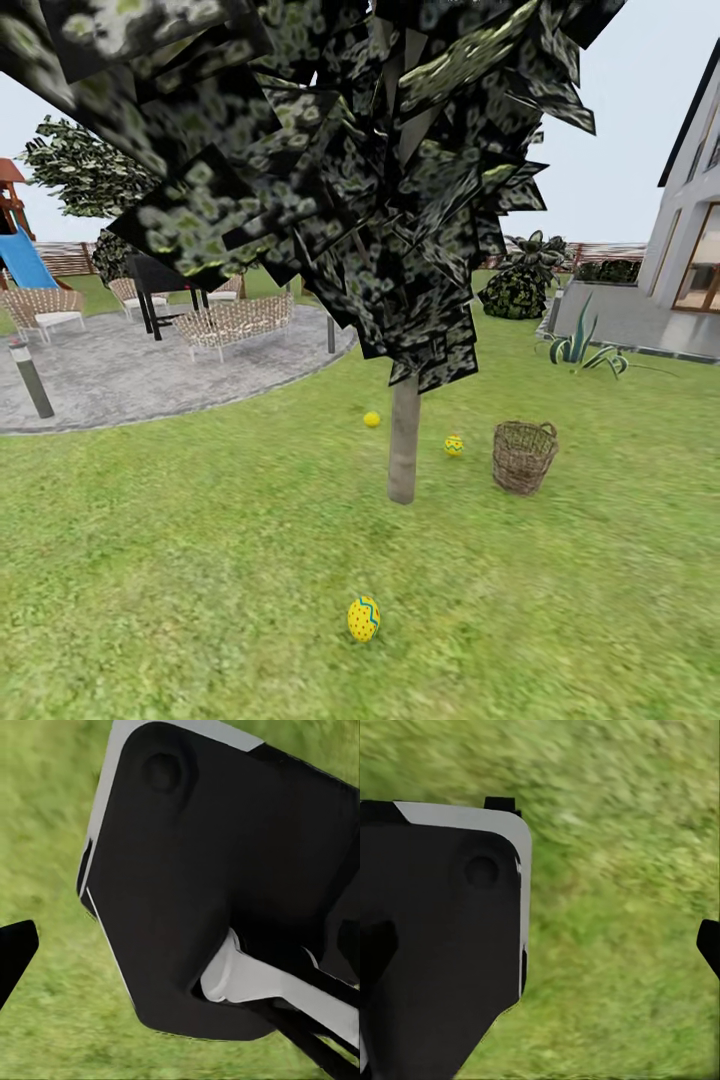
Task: Take the three Easter eggs out of the wicker basket on the lawn in the garden, then place them on the lawn next to a single tree (choose any tree) so that all three eggs are next to the same tree and none are left in the basket.
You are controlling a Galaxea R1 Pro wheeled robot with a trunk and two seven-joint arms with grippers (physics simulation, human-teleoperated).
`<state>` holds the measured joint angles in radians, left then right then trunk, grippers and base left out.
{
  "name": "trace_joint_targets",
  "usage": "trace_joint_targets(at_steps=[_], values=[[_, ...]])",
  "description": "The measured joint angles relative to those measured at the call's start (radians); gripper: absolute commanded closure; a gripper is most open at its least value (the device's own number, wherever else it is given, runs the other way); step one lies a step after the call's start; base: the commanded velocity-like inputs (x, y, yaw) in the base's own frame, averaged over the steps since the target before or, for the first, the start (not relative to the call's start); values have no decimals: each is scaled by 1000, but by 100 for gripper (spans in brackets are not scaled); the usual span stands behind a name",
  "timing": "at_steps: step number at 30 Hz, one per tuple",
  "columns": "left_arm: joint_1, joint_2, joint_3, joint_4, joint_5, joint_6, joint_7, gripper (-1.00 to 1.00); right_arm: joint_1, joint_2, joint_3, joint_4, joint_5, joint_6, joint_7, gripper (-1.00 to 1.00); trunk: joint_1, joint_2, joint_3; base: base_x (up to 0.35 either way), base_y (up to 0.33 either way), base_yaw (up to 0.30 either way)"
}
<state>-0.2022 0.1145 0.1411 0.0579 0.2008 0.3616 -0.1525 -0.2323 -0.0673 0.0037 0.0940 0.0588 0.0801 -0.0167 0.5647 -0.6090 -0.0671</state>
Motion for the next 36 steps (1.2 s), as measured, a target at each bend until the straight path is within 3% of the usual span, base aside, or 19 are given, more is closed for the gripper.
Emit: trace_joint_targets(at_steps=[8,20,30,36], values=[[100,-3,1,1,-2,-137,1,-100,91,5,1,-2,24,-92,0,-100,-31,56,31,0,0,0],[160,-7,2,1,-1,-156,1,-100,167,28,1,-2,56,-136,0,-100,-77,139,74,0,0,0],[216,-14,3,4,-1,-160,1,-100,179,39,1,-2,60,-140,0,-100,-115,209,111,0,0,0],[263,-34,3,4,-2,-161,1,-100,238,53,1,1,62,-178,0,-100,-115,209,115,0,0,0]])
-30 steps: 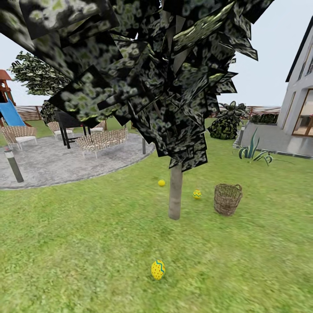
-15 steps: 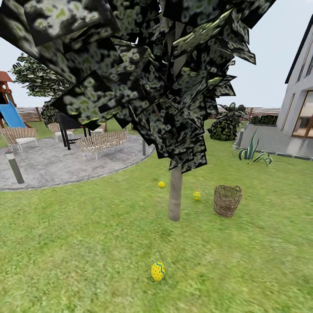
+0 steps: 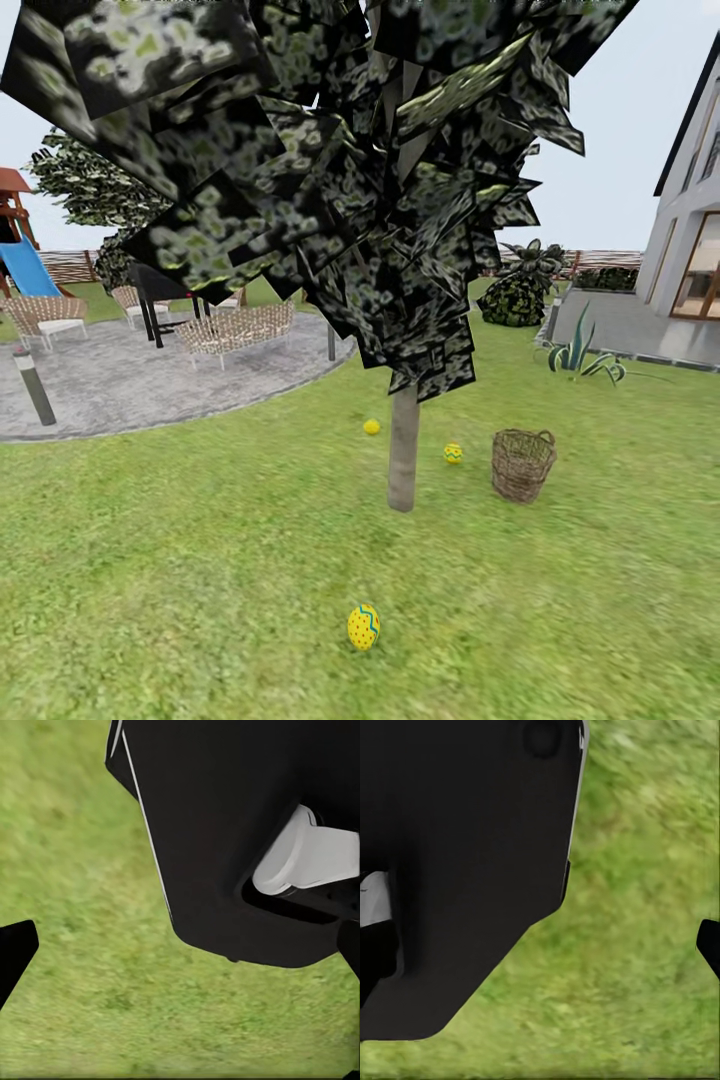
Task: Take the three Easter eggs out of the wicker basket on the lawn in the garden, then place them on the lawn next to a single tree (choose any tree) so that all three eggs are next to the same tree and none are left in the basket.
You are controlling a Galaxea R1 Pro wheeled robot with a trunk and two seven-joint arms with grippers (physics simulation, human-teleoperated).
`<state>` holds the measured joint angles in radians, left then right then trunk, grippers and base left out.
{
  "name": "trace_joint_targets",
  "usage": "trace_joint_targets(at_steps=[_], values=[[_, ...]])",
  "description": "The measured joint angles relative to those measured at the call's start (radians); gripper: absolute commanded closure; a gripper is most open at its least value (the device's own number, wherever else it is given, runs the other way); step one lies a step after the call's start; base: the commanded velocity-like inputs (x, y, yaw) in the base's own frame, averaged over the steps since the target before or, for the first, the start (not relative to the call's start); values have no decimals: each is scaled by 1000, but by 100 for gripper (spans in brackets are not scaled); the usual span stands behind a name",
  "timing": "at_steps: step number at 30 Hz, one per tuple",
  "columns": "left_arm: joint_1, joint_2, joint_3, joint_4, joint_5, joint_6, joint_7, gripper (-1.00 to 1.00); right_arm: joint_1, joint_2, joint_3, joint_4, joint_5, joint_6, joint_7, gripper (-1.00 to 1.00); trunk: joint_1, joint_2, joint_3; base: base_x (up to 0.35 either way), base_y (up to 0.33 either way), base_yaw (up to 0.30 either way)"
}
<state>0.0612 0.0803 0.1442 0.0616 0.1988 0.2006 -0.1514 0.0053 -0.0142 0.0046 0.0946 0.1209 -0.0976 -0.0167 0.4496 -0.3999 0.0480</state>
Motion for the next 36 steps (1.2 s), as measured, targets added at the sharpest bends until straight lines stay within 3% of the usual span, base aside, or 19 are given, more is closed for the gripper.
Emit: trace_joint_targets(at_steps=[12,18,24,31,32,36], values=[[4,1,-2,-8,2,-1,2,-100,21,-3,-1,-11,-3,-11,0,-100,0,0,3,0,0,0],[4,2,0,-58,2,-5,6,-100,21,-3,-3,-22,-2,-11,0,-100,0,0,3,0,0,0],[4,0,-1,-52,-3,-139,13,-100,21,-3,-1,-26,-2,-10,1,-100,0,0,3,0,0,0],[4,2,-1,-52,-1,-153,13,-100,21,-4,-6,-26,-5,-33,0,-100,0,0,3,0,0,0],[5,3,3,-53,2,-198,14,-100,21,-4,-1,-26,-3,-55,0,-100,0,0,3,0,0,0],[4,2,3,-53,4,-228,14,-100,21,-4,0,-26,-3,-59,0,-100,0,0,3,0,0,0]])
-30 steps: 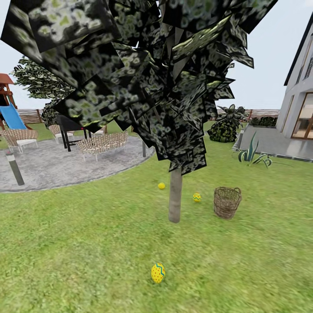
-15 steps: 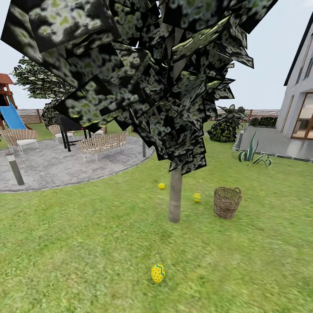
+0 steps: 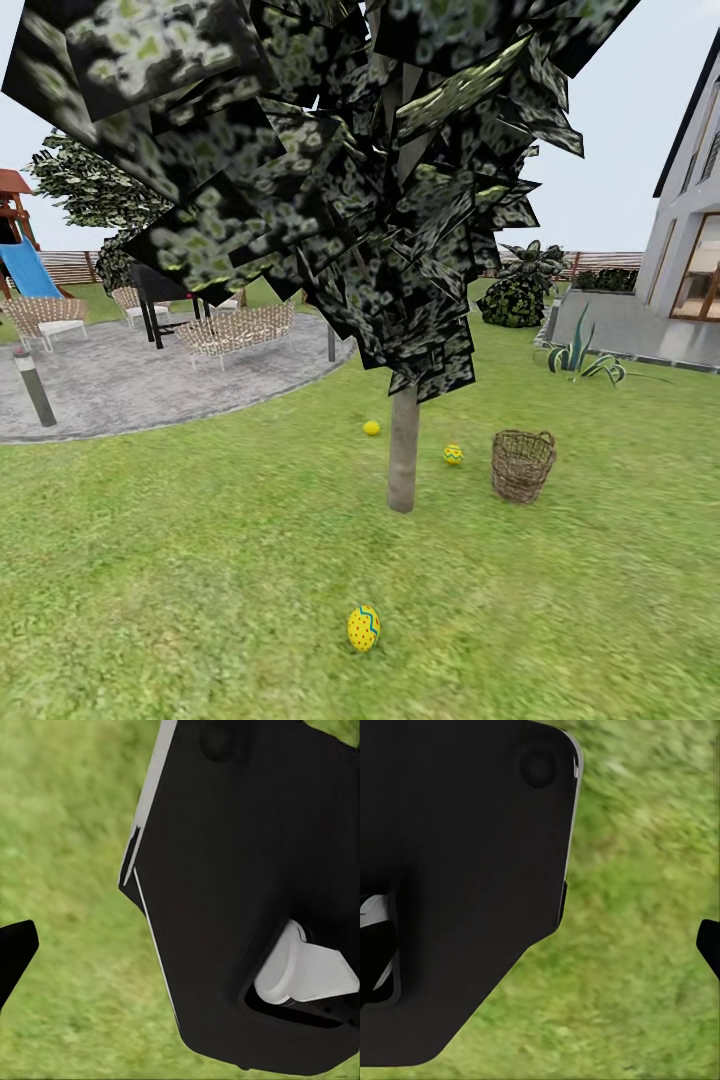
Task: Take the three Easter eggs out of the wicker basket on the lawn in the garden, then place them on the lawn next to a single tree (choose any tree) so that all three eggs are next to the same tree and none are left in the basket.
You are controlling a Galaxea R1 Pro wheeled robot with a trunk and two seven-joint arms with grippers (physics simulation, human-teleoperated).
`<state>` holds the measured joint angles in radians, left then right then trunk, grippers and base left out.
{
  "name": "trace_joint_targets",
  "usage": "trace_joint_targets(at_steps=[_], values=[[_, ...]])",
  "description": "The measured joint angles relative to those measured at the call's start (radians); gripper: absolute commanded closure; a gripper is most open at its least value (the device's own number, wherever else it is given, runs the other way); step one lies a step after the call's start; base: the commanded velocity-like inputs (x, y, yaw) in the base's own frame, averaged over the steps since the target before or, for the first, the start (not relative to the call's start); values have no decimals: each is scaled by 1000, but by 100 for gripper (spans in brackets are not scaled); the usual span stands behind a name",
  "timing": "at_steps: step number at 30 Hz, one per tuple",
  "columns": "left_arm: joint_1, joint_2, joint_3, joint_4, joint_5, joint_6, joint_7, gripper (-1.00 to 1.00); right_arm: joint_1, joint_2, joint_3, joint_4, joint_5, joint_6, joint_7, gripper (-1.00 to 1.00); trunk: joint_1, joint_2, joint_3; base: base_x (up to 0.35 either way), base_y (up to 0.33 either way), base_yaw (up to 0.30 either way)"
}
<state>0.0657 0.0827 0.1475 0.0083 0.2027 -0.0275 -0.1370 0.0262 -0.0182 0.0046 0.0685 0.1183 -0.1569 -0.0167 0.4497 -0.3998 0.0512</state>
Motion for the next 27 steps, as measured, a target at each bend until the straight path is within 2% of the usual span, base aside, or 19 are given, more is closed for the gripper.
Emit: trace_joint_targets(at_steps=[21,27], values=[[0,-3,-4,1,-3,-8,1,-100,0,-1,-10,0,-13,8,3,-100,0,0,0,0,0,0],[0,1,-4,-2,-2,-7,0,-100,0,-9,-10,-1,-11,8,2,-100,0,0,0,0,0,0]])
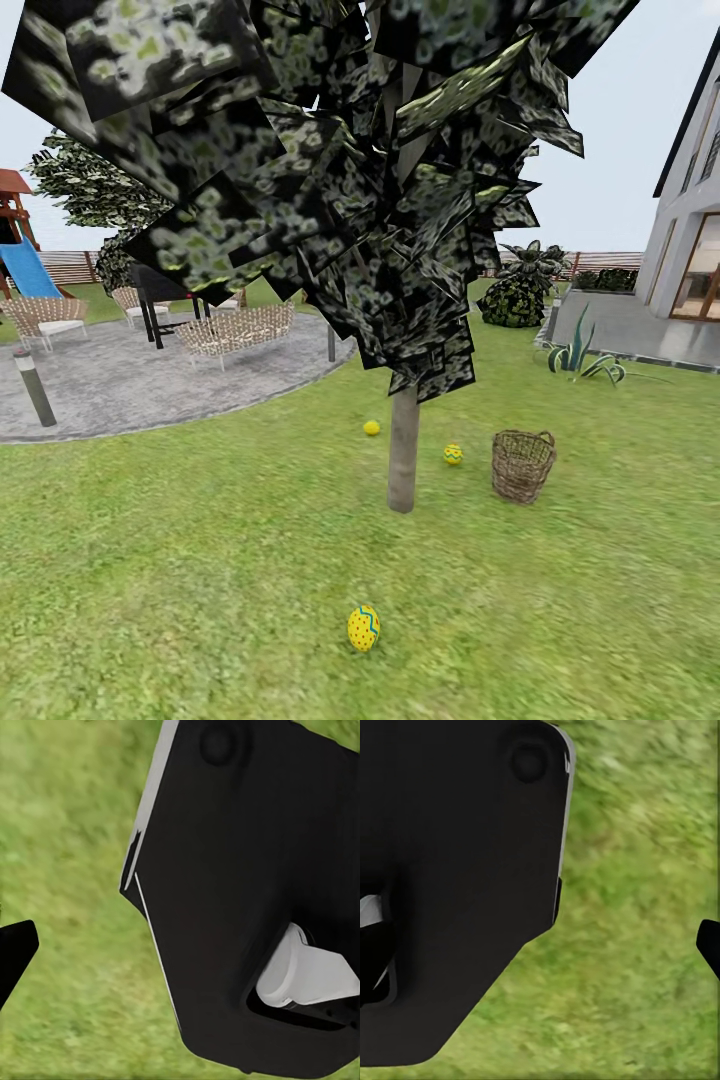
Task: Take the three Easter eggs out of the wicker basket on the lawn in the garden, then place them on the lawn next to a single tree (choose any tree) so that all three eggs are next to the same tree and none are left in the basket.
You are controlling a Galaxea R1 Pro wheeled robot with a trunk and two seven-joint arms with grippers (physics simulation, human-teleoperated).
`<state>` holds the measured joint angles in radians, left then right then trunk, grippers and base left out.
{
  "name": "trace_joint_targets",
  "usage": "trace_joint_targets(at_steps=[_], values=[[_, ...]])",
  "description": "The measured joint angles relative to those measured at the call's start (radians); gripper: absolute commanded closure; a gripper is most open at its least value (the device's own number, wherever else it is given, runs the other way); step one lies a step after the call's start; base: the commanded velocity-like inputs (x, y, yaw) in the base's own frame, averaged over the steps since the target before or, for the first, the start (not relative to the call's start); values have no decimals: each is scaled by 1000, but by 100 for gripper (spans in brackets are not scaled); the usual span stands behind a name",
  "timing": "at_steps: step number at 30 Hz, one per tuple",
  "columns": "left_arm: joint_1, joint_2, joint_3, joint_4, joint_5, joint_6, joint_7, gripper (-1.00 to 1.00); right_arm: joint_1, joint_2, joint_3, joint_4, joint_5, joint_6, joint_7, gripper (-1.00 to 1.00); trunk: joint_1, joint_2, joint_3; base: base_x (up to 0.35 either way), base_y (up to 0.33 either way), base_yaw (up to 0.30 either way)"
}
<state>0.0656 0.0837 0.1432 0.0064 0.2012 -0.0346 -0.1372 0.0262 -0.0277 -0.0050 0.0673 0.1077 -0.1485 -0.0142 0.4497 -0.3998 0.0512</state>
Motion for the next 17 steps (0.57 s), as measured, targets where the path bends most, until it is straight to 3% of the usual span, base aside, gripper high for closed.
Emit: trace_joint_targets(at_steps=[17], values=[[0,-2,5,-2,2,4,-1,-100,0,-1,0,0,-1,0,0,-100,0,0,0,0,0,0]])
